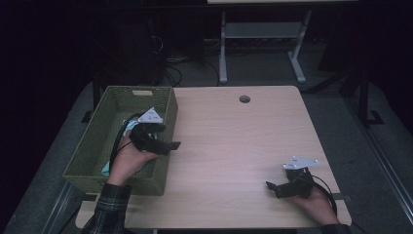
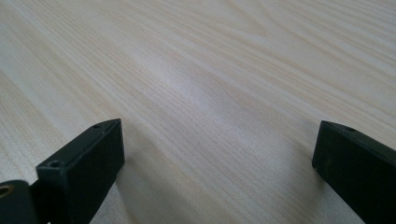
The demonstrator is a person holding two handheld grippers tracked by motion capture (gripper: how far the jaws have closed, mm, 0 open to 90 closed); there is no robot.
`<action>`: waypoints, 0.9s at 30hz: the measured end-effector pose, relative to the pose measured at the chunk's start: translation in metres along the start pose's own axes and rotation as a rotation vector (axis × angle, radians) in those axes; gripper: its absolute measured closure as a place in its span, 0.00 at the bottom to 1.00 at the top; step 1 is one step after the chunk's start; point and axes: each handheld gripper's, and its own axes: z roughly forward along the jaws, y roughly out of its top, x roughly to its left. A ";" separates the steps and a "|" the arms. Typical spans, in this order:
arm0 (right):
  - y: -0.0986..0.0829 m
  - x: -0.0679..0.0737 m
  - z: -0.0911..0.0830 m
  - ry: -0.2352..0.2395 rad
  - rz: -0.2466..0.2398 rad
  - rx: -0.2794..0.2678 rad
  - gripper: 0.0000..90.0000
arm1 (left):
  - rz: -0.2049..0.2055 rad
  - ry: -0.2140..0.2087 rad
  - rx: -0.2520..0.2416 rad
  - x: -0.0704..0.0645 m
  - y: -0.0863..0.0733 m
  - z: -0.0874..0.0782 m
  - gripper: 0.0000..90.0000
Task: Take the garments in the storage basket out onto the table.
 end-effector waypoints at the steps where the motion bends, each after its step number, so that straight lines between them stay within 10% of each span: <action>1: 0.000 0.000 0.000 0.000 0.000 0.000 0.02 | -0.002 0.003 -0.002 0.001 -0.001 -0.001 0.16; 27: 0.000 0.000 0.000 0.001 -0.001 0.000 0.02 | -0.094 0.094 -0.002 0.038 -0.025 -0.030 0.16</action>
